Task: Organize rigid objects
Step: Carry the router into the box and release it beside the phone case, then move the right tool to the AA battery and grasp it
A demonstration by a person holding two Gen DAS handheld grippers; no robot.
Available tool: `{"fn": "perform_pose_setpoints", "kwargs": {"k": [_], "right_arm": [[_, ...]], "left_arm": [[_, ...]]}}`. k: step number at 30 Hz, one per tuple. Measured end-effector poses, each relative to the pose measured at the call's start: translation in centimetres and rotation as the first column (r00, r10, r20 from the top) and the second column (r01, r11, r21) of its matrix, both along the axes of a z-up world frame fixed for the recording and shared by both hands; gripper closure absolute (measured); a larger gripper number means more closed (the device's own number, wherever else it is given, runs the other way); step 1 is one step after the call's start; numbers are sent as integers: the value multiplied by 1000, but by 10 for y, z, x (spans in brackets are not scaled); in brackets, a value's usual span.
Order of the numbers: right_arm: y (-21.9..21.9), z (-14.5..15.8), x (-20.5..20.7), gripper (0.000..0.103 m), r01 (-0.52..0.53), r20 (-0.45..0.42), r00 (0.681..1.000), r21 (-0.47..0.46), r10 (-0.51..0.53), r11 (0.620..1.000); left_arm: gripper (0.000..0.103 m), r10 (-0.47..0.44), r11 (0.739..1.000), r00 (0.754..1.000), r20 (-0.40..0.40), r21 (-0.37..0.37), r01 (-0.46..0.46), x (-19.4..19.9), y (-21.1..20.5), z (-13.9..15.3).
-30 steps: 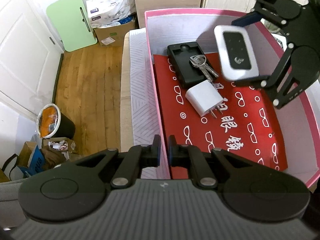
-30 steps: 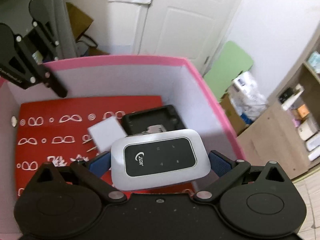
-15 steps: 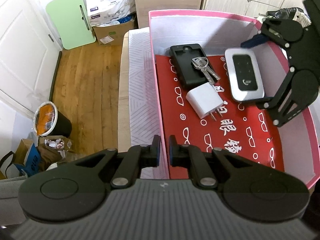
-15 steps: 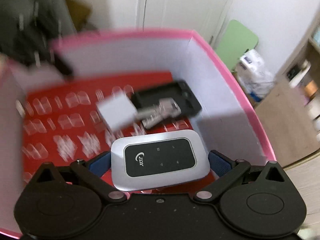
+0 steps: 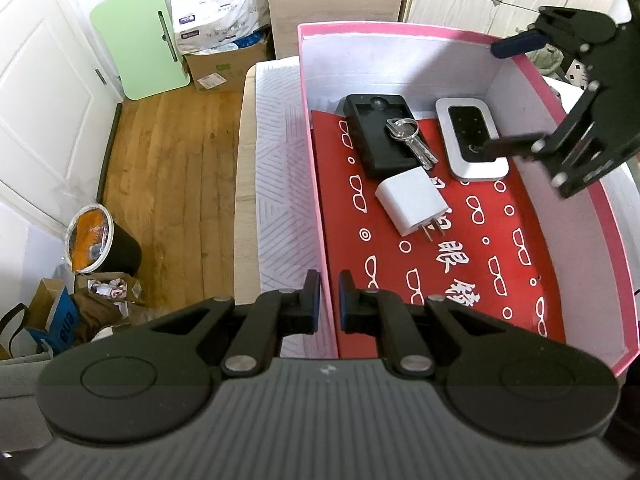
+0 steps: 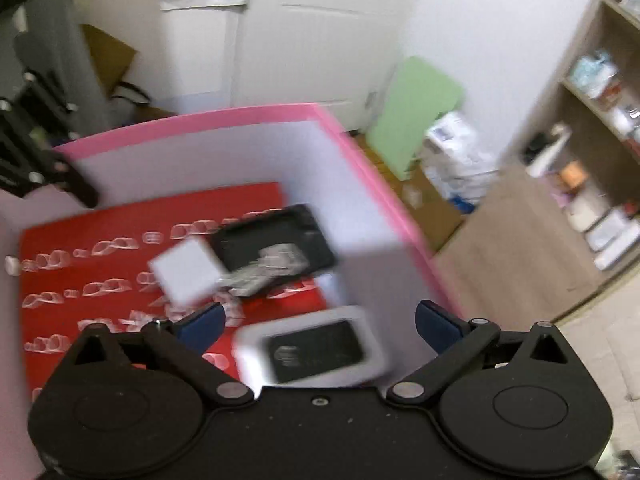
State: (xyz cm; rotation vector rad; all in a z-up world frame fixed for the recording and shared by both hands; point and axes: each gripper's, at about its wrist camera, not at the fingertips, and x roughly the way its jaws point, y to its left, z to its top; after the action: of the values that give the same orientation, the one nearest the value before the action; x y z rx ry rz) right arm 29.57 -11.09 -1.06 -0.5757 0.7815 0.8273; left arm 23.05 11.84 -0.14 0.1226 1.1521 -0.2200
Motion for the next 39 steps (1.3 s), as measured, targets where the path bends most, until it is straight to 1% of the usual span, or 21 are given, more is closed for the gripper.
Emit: {"fn": "perform_pose_setpoints", "kwargs": {"k": [2,7,9,12,14,16,17,18,19,20,21,22,25,29,30,32,33,34,35,36,39], "right_arm": [[-18,15,1,1,21,-65,998,113,-13,993],[-68,41,-25,1,94,-48,995,235,-85,968],[-89,44,-40,1,150,-54,989,267,-140,952],[-109,29,-69,2,196,-54,981,295,-189,935],[-112,8,-83,7,204,-57,979,273,-196,940],[-114,-8,-96,15,191,-64,981,217,-181,957],[-115,-13,-103,17,173,-71,984,184,-162,968],[-112,-21,-108,23,149,-83,987,148,-138,978],[-108,-27,-111,31,128,-96,988,124,-117,984],[-103,-34,-114,36,104,-114,989,98,-93,990],[-99,-38,-118,43,84,-127,989,78,-73,993],[-93,-43,-118,45,59,-140,989,53,-51,997],[-80,-51,-120,45,11,-150,989,4,-10,1000],[-68,-61,-116,45,-1,-113,994,-73,-8,997],[-67,-65,-114,47,0,-122,992,-79,-9,997],[-68,-74,-108,67,17,-168,985,-81,-31,997],[-70,-74,-105,76,33,-202,978,-52,-43,998],[-73,-74,-101,92,61,-237,969,-31,-66,998],[-76,-73,-97,93,104,-252,962,-19,-106,994],[-78,-72,-96,92,144,-245,959,-11,-142,990],[-88,-64,-94,92,203,-224,956,39,-190,978]], "left_arm": [[94,-1,1000,1000,3,3,1,-1,0,0],[95,-6,1000,1000,23,16,5,-4,-3,3],[95,-1,1000,1000,27,13,1,-5,-3,3],[95,20,1000,999,26,-10,-19,-5,1,3],[95,31,999,999,26,-23,-30,-5,3,4],[95,37,999,999,26,-28,-37,-5,3,5],[95,38,999,999,26,-26,-37,-4,3,6],[95,40,999,999,26,-22,-39,-4,2,6],[95,39,999,999,27,-16,-39,-4,1,6],[95,38,999,999,28,-10,-38,-5,-1,6],[95,39,999,999,29,-5,-39,-5,-2,6],[95,39,999,999,29,0,-39,-5,-3,6],[95,45,999,999,29,3,-45,-6,-3,6],[95,52,999,998,37,3,-52,-7,-3,8],[95,55,999,998,37,1,-55,-8,-2,8],[95,61,998,998,34,-4,-61,-8,-1,8],[95,63,998,997,34,-7,-63,-8,-1,8],[95,65,998,997,34,-8,-65,-8,-1,8],[95,66,998,997,35,-7,-66,-9,-1,9],[95,67,998,997,35,-7,-67,-9,-1,9],[95,69,998,997,31,-10,-69,-8,-1,9]]}}
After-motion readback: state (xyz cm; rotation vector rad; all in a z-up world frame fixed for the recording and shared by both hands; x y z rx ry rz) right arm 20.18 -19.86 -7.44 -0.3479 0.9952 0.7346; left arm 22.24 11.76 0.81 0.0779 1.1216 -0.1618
